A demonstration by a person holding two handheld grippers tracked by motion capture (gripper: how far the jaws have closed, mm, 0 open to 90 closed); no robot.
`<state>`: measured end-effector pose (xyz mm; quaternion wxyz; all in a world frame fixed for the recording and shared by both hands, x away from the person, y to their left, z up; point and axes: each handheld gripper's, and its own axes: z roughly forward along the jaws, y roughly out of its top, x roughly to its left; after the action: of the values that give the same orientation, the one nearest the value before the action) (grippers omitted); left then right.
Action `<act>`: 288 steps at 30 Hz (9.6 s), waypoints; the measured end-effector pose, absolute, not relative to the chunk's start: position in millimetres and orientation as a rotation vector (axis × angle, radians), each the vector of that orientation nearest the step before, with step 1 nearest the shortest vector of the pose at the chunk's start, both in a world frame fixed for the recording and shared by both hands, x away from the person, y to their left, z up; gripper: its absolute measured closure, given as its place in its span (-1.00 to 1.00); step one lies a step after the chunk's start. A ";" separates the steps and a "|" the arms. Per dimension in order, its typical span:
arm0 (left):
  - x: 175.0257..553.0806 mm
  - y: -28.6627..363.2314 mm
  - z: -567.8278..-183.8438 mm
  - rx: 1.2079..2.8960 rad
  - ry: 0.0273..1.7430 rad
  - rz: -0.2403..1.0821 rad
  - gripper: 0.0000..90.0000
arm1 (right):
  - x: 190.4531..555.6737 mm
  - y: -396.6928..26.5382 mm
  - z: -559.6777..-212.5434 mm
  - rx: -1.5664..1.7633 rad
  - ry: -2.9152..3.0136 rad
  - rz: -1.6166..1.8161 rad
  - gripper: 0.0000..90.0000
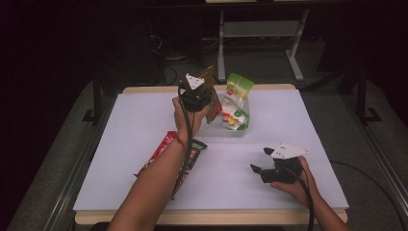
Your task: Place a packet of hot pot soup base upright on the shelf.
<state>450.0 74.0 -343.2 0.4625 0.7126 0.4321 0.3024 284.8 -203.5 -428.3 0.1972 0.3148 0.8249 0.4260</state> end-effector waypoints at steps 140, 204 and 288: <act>329.5 283.5 -443.9 2.173 0.798 0.042 -0.46 | 322.7 -108.7 -432.2 0.861 2.530 1.313 -0.42; 331.5 266.4 -436.2 2.194 0.787 0.011 -0.74 | 346.6 -33.7 -421.3 0.998 2.432 1.646 0.67; 337.5 270.4 -407.4 1.863 0.681 -0.026 0.66 | 290.4 -216.1 -441.5 0.914 2.293 1.146 -0.12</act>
<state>337.5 270.4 -407.4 0.5471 0.7860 0.2876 -0.0110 290.4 -216.1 -441.5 0.2084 0.3286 0.8240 0.4118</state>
